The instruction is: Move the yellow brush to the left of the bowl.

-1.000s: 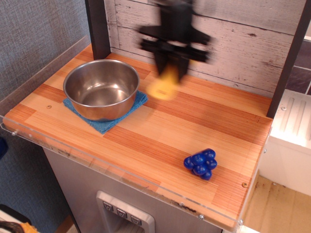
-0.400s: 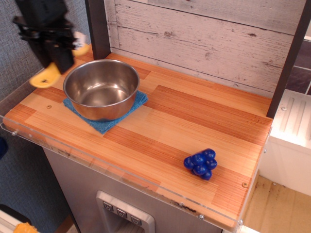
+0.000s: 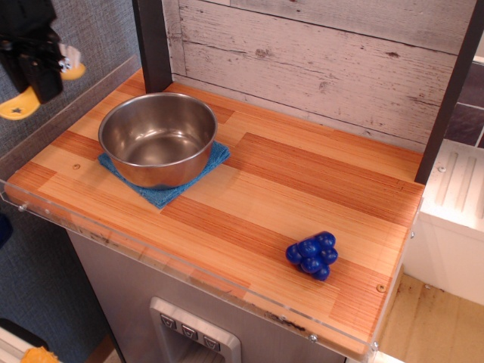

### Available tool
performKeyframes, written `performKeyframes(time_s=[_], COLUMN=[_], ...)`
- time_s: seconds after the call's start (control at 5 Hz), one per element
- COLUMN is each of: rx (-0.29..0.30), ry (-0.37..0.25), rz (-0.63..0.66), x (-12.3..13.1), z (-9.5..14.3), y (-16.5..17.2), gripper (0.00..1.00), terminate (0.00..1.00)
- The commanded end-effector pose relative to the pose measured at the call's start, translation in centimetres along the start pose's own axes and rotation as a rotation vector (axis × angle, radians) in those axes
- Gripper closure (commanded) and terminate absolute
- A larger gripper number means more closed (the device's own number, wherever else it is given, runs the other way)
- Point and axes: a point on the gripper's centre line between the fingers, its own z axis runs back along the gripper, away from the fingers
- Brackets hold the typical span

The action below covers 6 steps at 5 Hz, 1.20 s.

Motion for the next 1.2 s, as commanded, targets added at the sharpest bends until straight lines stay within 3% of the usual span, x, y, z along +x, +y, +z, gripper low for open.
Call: performKeyframes(time_s=[0.0, 0.4, 0.6, 0.8, 1.0], rx=[0.087, 0.087, 0.058, 0.037, 0.06], ry=[0.008, 0.058, 0.079, 0.088, 0.071], rz=[-0.049, -0.006, -0.031, -0.086, -0.1], x=[2.1, 1.4, 1.2, 1.7, 1.6], z=[-1.8, -4.2, -4.8, -4.8, -2.7], y=[0.7, 1.9, 2.0, 1.4, 0.5], gripper=[1.0, 1.0, 0.0, 0.0, 0.0], terminate=[0.0, 0.0, 0.0, 0.0, 0.0])
